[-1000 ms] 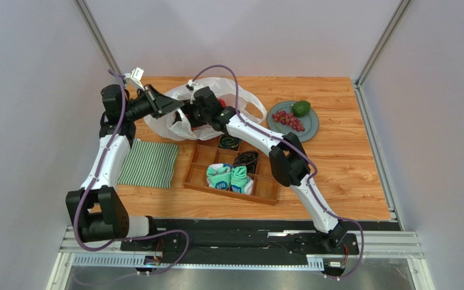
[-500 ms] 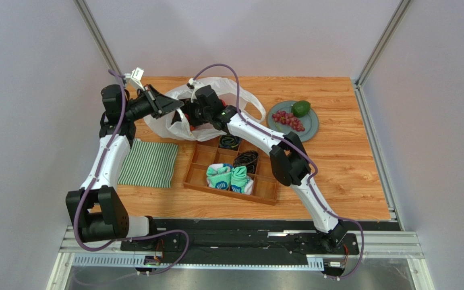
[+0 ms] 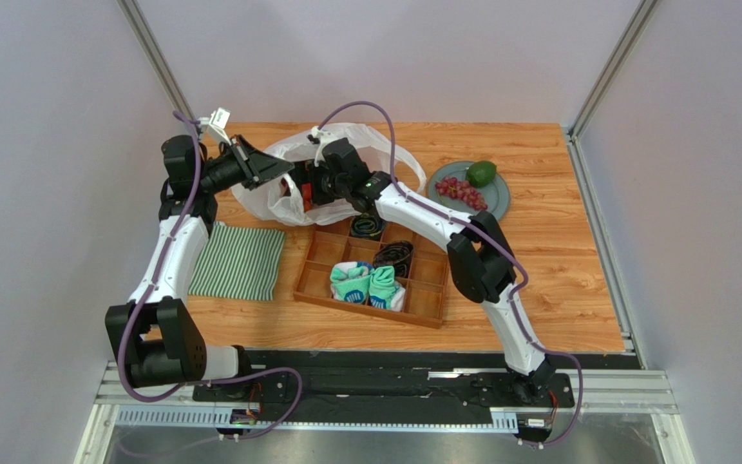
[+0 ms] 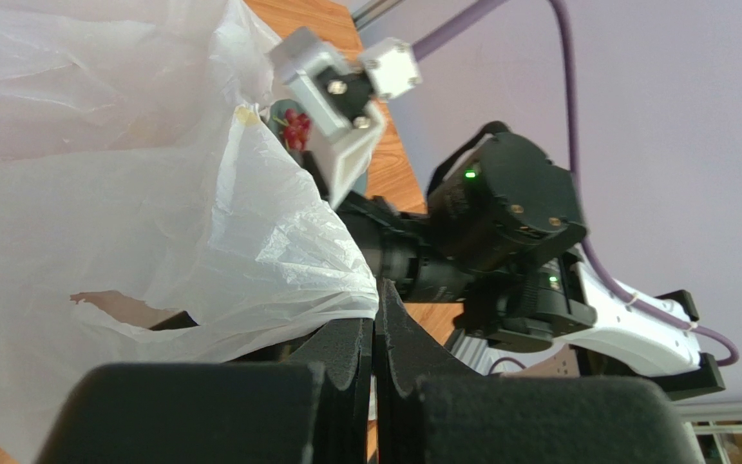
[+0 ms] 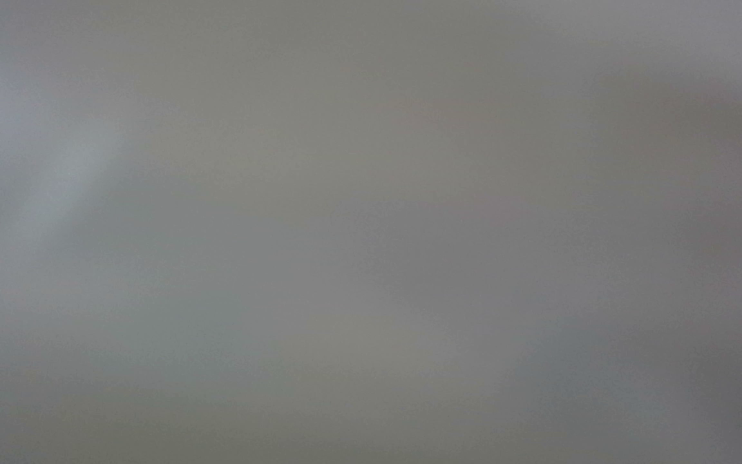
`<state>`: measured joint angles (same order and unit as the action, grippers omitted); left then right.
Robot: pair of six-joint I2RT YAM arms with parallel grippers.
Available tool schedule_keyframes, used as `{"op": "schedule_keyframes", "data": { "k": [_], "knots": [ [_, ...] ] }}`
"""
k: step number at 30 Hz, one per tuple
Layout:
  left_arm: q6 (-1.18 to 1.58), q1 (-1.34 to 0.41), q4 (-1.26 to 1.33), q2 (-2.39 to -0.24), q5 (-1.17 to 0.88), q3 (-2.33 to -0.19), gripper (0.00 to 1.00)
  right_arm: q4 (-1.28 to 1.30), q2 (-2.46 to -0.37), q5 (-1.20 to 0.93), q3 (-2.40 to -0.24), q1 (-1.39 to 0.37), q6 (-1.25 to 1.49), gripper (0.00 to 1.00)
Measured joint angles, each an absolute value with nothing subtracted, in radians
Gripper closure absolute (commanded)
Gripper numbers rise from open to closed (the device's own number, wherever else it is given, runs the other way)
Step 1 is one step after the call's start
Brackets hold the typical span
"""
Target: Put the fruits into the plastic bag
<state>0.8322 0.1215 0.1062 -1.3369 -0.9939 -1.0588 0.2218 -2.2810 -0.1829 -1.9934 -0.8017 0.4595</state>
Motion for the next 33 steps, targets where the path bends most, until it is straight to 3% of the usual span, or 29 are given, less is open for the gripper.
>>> {"op": "schedule_keyframes", "data": {
  "k": [22, 27, 33],
  "knots": [
    [0.833, 0.121, 0.109, -1.337, -0.997, -1.059, 1.0, 0.196, -1.732, -0.001, -1.486, -0.675, 0.353, 0.07],
    [0.832, 0.122, 0.109, -1.337, -0.997, -1.059, 1.0, 0.25, -1.575, 0.049, -1.363, -0.542, 0.332, 0.07],
    [0.832, 0.122, 0.109, -1.337, -0.997, -1.059, 1.0, 0.33, -1.53, 0.079, -1.347, -0.334, 0.324, 0.03]
  ]
}}
